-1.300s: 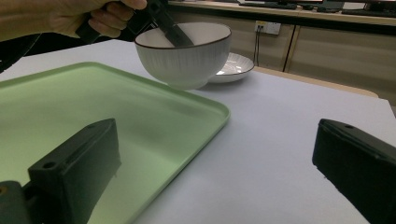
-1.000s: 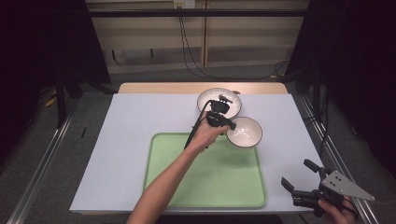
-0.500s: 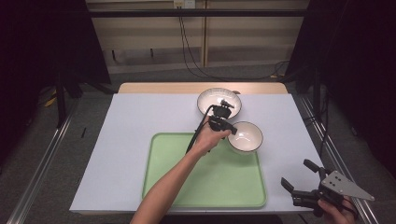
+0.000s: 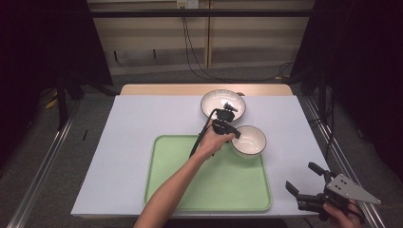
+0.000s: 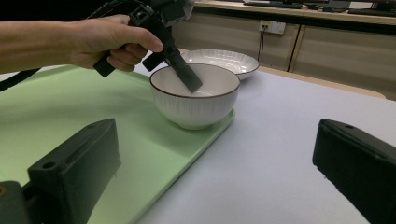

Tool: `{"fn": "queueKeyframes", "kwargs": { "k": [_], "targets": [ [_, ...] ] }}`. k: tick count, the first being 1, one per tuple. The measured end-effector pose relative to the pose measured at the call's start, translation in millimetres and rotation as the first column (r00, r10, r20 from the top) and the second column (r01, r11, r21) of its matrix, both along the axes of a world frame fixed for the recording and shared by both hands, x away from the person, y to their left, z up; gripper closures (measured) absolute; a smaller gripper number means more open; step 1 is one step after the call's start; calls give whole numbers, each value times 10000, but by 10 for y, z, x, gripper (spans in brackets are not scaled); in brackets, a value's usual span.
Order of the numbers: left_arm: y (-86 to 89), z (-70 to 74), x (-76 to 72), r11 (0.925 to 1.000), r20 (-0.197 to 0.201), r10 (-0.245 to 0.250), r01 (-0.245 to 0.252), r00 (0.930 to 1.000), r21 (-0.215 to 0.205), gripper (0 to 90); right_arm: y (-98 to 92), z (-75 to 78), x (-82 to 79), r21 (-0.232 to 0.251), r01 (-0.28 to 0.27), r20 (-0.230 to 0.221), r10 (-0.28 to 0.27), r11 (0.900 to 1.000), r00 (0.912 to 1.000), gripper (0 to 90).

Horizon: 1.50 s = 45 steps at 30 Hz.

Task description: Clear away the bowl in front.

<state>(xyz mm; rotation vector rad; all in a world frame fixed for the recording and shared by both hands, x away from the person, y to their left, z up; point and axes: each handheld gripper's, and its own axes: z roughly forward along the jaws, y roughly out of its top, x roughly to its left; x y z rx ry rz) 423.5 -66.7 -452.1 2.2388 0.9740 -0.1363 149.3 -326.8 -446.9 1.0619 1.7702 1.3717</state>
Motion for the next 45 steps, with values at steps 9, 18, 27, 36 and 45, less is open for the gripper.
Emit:
{"fn": "queueKeyframes", "kwargs": {
  "k": [9, 18, 27, 36, 45],
  "targets": [
    [-14, -3, -14, 10000, 119, 17, -17, 9999, -44, 814, -17, -2, 8, -15, 47, 23, -47, 10000, 10000, 4],
    [-44, -36, -57, 10000, 570, -7, 6, 9984, 9, 735, -19, -1, 8, -29, 60, 37, -60, 10000, 10000, 4],
    [-34, -18, -79, 9984, 1003, -478, 506, 9938, -250, 451, -16, 3, 3, 21, -34, 16, 34, 10000, 10000, 4],
    [5, 11, -94, 9997, 1825, 237, -214, 9829, -146, 124, -16, 3, 6, 17, -16, 25, 16, 10000, 10000, 6],
    [167, 79, -127, 9987, 2425, 472, -415, 9690, -283, 45, -13, 4, 7, -10, 54, 48, -54, 10000, 10000, 6]
  ]
}}
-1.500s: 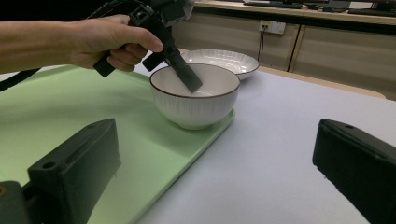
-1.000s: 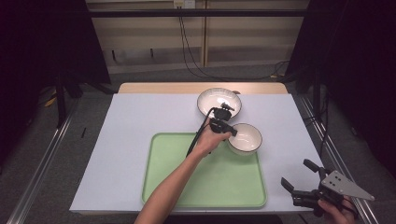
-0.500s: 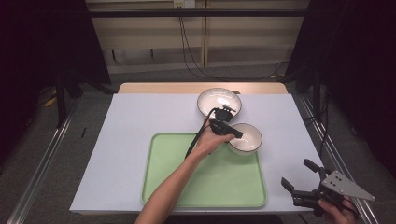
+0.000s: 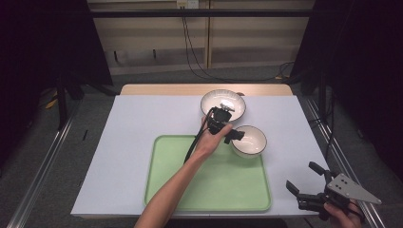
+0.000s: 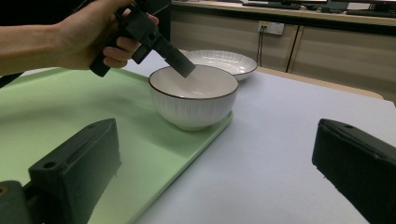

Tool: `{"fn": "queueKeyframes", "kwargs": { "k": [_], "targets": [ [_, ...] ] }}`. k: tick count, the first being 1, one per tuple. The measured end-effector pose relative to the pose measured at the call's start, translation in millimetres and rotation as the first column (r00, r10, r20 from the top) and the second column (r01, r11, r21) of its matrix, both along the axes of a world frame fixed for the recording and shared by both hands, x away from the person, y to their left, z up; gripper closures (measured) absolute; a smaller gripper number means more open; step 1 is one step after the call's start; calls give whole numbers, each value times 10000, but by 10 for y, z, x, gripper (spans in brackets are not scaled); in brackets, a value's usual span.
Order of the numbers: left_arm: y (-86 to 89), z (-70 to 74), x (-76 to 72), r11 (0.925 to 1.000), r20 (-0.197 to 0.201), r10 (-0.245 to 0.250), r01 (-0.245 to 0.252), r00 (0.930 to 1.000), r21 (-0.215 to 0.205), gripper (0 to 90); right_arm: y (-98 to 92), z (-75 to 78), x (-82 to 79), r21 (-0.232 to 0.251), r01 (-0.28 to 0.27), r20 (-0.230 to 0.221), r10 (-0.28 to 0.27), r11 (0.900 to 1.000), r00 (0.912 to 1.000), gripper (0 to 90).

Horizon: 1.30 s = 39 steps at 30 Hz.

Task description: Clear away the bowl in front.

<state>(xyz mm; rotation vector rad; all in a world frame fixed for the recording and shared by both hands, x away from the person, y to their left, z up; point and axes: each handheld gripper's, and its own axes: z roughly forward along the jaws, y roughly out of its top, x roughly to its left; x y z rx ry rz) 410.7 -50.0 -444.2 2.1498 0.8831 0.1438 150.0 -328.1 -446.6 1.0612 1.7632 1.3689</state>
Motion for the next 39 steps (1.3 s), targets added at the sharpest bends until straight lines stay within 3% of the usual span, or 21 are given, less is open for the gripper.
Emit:
{"fn": "queueKeyframes", "kwargs": {
  "k": [3, 6, 11, 15, 23, 27, 29, 33, 39],
  "targets": [
    [75, 22, -47, 9995, 256, -46, 54, 9997, -323, 43, 3, 5, -3, -7, -13, 7, 13, 10000, 10000, 6],
    [127, 62, -88, 9994, 562, 14, 5, 9984, -343, 43, 0, 4, 1, -25, -25, 5, 25, 10000, 10000, 7],
    [205, 139, -155, 9968, 810, 352, -292, 9961, -745, 33, 7, 3, 5, -45, -5, 25, 5, 10000, 10000, 6],
    [297, 186, -214, 9961, 891, 381, -307, 9953, -824, 29, 3, 4, 3, -58, 20, 51, -20, 10000, 10000, 6],
    [478, 242, -312, 9946, 1449, 713, -594, 9869, -853, 29, 11, 5, 1, -53, 9, -21, -9, 10000, 10000, 6],
    [576, 238, -374, 9936, 1545, 830, -699, 9845, -882, 32, 9, 4, 5, -42, 48, 43, -48, 10000, 10000, 7],
    [641, 237, -370, 9907, 1321, 968, -828, 9865, -1076, 20, 9, 3, 7, -47, 55, 34, -55, 10000, 10000, 7],
    [776, 239, -391, 9877, 1315, 1093, -928, 9853, -1259, 24, 10, 7, -1, -50, 34, 30, -34, 10000, 10000, 6],
    [955, 265, -492, 9865, 1871, 1383, -1186, 9726, -1127, 27, 9, 5, 3, -60, 95, -17, -95, 9999, 10000, 6]
  ]
}}
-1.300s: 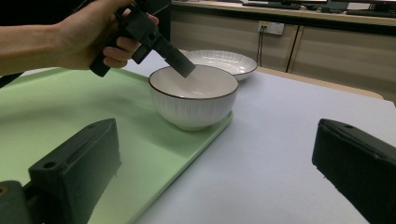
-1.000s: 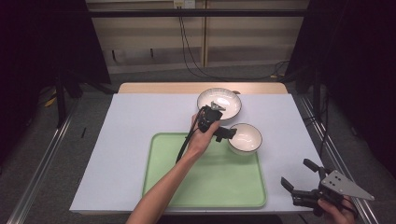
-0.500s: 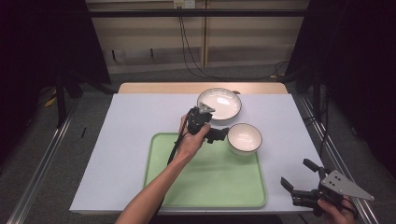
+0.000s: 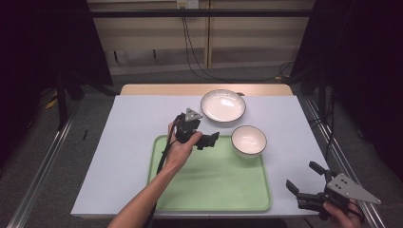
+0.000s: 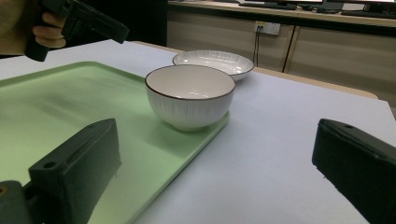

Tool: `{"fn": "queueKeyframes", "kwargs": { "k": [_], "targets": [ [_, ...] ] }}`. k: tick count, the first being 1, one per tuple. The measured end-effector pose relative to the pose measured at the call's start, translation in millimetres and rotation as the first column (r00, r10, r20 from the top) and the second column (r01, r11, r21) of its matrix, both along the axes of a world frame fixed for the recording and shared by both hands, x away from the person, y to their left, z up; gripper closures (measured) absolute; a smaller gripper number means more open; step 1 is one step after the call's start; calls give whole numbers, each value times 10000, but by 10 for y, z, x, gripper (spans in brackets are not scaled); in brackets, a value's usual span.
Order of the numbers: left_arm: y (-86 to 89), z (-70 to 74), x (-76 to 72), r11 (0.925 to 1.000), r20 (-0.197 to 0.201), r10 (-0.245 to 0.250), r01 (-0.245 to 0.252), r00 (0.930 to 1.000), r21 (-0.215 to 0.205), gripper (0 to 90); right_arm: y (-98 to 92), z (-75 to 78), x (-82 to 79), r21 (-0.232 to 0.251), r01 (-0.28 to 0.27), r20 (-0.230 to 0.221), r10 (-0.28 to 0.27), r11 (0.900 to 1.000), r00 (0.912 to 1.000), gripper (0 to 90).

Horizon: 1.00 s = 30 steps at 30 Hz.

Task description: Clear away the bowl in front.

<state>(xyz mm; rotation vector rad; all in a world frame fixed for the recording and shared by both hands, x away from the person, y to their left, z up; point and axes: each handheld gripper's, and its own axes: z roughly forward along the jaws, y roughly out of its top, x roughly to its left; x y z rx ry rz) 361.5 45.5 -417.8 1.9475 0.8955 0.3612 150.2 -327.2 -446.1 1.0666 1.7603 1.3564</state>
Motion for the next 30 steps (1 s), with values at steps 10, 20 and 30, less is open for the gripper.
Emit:
{"fn": "queueKeyframes", "kwargs": {
  "k": [10, 20, 30],
  "targets": [
    [313, 22, -199, 9997, 51, 247, -247, 9997, 13, 24, 11, 7, -3, -34, -46, 76, 47, 10000, 10000, 6],
    [604, 52, -498, 9970, 267, 708, -699, 9971, -332, 25, 20, 7, -2, -47, -84, 23, 84, 10000, 10000, 7],
    [890, 29, -793, 9954, 484, 896, -879, 9948, -369, 25, 21, 8, -1, -46, -86, 8, 87, 10000, 10000, 7]
  ]
}}
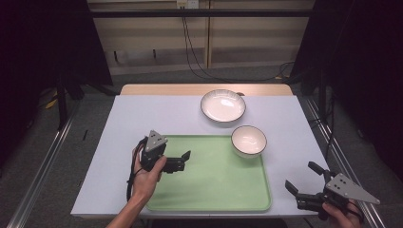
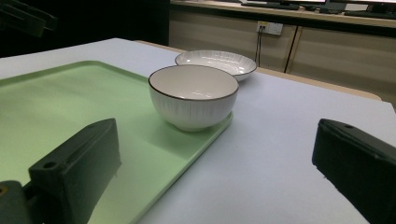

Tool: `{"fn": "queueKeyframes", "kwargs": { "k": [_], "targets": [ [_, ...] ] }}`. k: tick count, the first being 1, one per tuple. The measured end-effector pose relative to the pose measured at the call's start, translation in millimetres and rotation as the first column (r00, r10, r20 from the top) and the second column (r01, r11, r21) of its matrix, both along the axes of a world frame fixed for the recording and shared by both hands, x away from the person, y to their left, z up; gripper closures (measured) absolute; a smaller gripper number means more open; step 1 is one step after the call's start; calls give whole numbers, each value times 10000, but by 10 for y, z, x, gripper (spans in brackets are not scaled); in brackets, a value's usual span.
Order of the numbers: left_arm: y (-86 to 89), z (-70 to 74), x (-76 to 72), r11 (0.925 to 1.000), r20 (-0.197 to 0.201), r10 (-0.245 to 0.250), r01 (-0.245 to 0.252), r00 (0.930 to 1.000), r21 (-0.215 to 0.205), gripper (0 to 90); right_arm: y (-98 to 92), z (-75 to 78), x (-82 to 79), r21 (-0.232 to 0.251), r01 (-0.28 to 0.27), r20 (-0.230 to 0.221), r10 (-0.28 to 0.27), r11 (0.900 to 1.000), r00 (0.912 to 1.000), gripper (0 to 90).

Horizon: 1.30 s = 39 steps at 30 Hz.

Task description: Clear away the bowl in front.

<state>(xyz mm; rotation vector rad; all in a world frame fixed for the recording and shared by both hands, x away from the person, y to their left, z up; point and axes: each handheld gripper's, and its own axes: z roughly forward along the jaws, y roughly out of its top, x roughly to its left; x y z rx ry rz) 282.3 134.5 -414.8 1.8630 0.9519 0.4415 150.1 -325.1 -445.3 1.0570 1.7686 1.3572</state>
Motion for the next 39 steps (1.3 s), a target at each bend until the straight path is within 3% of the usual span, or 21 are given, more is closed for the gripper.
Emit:
{"fn": "queueKeyframes", "kwargs": {
  "k": [3, 6, 14, 18, 25, 27, 30, 33, 35, 39],
  "targets": [
    [75, -10, -77, 9998, 36, 199, -199, 9998, -54, 25, 5, 0, -1, -3, -19, 0, 19, 10000, 10000, 6],
    [143, 1, -141, 9989, 127, 452, -454, 9989, 146, 25, 9, -4, 2, -6, 41, 0, -41, 10000, 10000, 7],
    [273, -8, -312, 9951, 164, 969, -965, 9952, -229, 26, 8, -8, 7, 61, 21, -101, -20, 10000, 9999, 6],
    [313, -30, -406, 9913, 424, 1246, -1225, 9913, -486, 25, 1, -8, 9, 9, 18, -64, -18, 10000, 10000, 6],
    [401, -66, -535, 9919, 405, 1184, -1162, 9921, -521, 17, -5, -11, 5, 151, 172, -51, -171, 9997, 9998, 6],
    [427, -80, -566, 9918, 220, 1271, -1267, 9916, -188, 13, -6, -14, 6, 147, 222, -102, -220, 9996, 9997, 6],
    [472, -98, -607, 9924, 295, 1221, -1226, 9921, 131, 13, -5, -14, 9, 100, 186, -109, -184, 9998, 9998, 6],
    [518, -123, -647, 9921, 252, 1249, -1244, 9919, -177, 17, -3, -15, 8, 69, 224, -106, -223, 9997, 9997, 6],
    [542, -139, -675, 9939, 562, 1103, -1099, 9923, -108, 15, -9, -13, 11, 112, 213, -149, -211, 9997, 9997, 6],
    [572, -149, -687, 9936, 558, 1117, -1107, 9922, -205, 15, -15, -15, 21, 125, 217, -185, -215, 9997, 9996, 6]
  ]
}}
